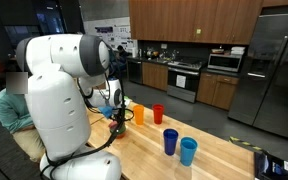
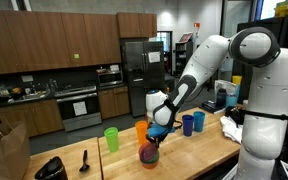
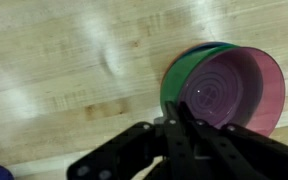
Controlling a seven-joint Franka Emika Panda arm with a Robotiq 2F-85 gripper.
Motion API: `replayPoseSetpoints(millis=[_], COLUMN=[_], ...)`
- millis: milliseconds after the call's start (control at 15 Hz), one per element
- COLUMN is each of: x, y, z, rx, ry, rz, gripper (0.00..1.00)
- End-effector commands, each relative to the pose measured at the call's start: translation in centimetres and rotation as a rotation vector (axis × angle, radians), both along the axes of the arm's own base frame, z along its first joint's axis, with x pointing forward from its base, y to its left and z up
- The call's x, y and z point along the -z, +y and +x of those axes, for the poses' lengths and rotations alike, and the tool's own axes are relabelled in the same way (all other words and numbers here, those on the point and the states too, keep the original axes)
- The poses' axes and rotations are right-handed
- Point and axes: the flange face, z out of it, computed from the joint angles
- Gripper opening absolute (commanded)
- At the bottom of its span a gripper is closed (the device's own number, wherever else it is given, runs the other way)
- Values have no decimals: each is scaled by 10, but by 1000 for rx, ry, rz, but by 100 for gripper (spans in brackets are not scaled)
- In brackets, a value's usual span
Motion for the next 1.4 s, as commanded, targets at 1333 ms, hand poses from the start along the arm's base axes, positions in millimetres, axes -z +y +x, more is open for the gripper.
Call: replayPoseSetpoints(millis=[1333], x=[-53], y=[-84], z=[-43], rx=[164], ry=[-134], rz=[129], gripper=[2])
